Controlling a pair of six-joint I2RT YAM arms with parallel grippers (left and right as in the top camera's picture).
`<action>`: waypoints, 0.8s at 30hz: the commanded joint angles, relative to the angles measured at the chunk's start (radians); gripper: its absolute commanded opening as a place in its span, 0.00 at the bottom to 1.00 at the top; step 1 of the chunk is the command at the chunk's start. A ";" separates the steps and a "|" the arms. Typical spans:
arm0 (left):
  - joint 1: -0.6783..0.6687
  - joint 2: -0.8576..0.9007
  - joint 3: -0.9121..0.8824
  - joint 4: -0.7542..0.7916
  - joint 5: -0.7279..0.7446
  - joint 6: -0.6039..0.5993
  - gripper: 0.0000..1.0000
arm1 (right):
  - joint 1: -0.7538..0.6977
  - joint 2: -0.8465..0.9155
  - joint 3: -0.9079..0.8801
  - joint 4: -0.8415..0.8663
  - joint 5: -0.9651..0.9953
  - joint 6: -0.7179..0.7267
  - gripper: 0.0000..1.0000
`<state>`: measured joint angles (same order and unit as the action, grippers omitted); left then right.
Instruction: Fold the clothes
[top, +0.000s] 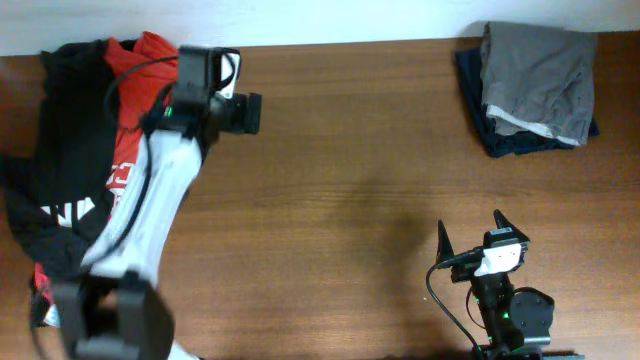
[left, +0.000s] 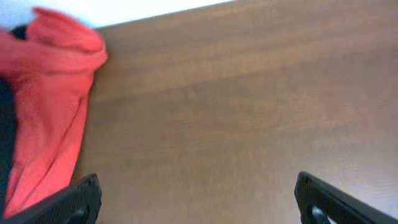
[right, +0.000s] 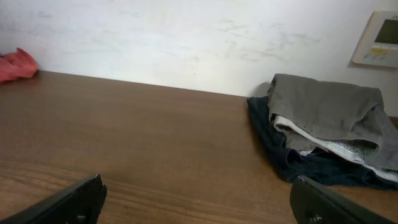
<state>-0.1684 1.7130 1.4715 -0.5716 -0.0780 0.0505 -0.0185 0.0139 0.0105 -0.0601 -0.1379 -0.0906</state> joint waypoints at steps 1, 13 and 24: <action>0.043 -0.207 -0.237 0.117 0.050 0.019 0.99 | 0.006 -0.010 -0.005 -0.007 0.016 -0.007 0.99; 0.157 -0.991 -1.099 0.599 0.123 0.019 0.99 | 0.006 -0.010 -0.005 -0.007 0.016 -0.007 0.99; 0.179 -1.411 -1.342 0.616 0.108 0.019 0.99 | 0.006 -0.010 -0.005 -0.007 0.016 -0.007 0.99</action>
<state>-0.0021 0.3550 0.1619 0.0429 0.0265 0.0605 -0.0185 0.0101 0.0105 -0.0605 -0.1307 -0.0906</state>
